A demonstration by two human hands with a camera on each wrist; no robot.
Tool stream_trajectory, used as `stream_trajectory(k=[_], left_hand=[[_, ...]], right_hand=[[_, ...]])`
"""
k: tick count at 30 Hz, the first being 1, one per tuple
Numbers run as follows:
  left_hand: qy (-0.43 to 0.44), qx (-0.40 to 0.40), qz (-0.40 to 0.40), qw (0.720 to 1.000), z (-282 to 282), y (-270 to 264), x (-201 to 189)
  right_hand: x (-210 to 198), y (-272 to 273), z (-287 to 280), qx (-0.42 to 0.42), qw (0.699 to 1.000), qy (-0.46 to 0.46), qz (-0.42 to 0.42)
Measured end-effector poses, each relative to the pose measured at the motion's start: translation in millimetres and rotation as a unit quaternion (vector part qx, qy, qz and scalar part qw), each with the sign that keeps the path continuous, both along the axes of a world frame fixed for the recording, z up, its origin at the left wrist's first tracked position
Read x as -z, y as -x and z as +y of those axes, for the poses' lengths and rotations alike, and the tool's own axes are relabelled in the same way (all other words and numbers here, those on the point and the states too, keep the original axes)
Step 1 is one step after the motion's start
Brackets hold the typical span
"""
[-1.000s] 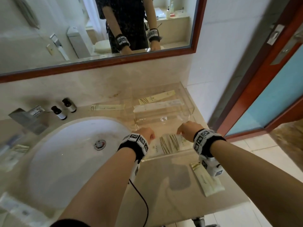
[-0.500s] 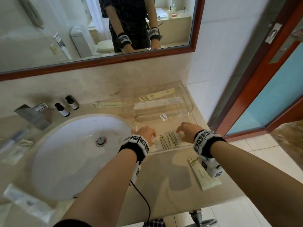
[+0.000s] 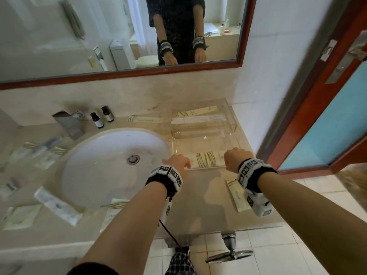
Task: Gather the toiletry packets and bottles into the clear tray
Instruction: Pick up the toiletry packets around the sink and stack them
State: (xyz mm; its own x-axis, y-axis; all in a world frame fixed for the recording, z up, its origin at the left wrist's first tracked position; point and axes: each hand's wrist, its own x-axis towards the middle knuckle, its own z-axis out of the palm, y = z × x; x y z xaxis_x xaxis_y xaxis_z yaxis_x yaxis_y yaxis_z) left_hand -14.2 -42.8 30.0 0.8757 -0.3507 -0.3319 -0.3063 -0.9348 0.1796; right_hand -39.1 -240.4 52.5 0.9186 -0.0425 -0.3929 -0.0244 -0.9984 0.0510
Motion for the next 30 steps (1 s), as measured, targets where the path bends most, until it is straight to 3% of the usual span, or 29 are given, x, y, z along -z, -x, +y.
stream_trajectory(k=[5, 8, 11, 16, 19, 25, 30], left_hand=[[-0.011, -0.002, -0.013, 1.000, 1.1, 14.7, 2.2], [0.001, -0.007, -0.033, 0.999, 10.7, 24.9, 4.8], [0.012, -0.033, -0.051, 0.998, 29.5, 36.6, 11.8], [-0.010, -0.093, -0.049, 0.994, 69.6, 54.4, 20.0], [-0.030, -0.136, -0.055, 0.989, 96.2, 63.8, 23.8], [-0.068, -0.299, -0.026, 0.952, 157.9, 85.1, 34.6], [0.003, -0.429, 0.002, 0.903, 185.2, 97.9, 39.6]], right_hand=[[3.2, 30.3, -6.5, 0.041, 0.998, 0.017, 0.052], [-8.7, 53.4, 3.5, 0.013, 0.987, 0.089, 0.134], [-18.4, 60.4, 17.7, -0.002, 0.981, 0.079, 0.175], [10.2, 38.3, 53.9, -0.009, 0.986, 0.013, 0.164], [44.4, 17.4, 88.0, -0.069, 0.988, -0.035, 0.133], [40.5, 13.0, 166.8, -0.093, 0.985, -0.112, 0.096], [40.7, 9.2, 208.9, -0.136, 0.977, -0.128, 0.105]])
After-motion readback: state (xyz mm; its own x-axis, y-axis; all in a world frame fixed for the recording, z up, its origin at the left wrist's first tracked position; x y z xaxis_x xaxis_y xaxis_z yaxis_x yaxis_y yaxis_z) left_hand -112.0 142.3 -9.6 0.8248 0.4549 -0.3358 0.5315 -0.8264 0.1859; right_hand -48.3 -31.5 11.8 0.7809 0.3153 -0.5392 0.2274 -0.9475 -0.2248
